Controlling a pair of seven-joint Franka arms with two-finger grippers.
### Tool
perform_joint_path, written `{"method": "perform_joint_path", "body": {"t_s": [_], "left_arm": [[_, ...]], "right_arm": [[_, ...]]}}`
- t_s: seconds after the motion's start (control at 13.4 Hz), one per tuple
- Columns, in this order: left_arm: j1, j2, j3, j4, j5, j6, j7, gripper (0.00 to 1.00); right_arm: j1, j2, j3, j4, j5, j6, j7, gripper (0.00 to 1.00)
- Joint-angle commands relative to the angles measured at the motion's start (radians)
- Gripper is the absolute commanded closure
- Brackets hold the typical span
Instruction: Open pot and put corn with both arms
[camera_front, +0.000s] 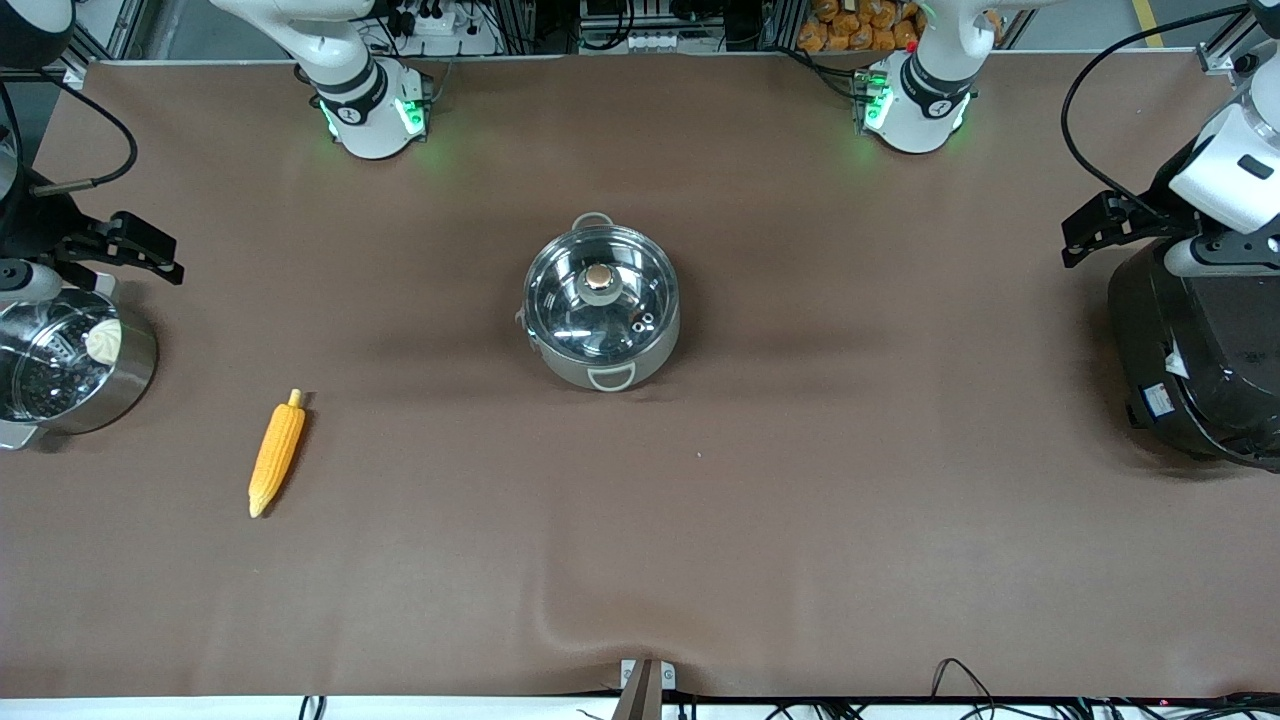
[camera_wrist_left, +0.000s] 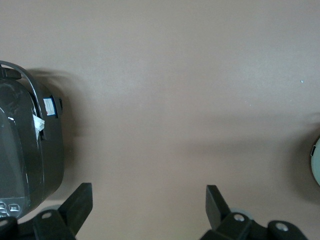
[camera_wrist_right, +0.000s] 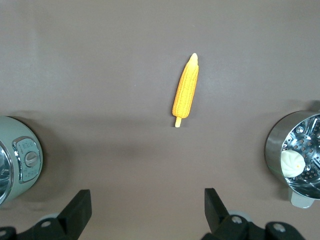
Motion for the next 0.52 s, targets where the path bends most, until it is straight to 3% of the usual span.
{"method": "perform_joint_path", "body": {"t_s": [0.0, 0.45], "left_arm": [[0.003, -0.010, -0.004, -0.001, 0.024, 0.003, 0.003, 0.00], [-0.014, 0.033, -0.013, 0.063, 0.029, 0.003, 0.003, 0.00]], "right_arm": [[-0.003, -0.006, 0.003, -0.005, -0.015, -0.005, 0.012, 0.00], [-0.010, -0.006, 0.001, -0.005, -0.009, -0.005, 0.014, 0.00]]}}
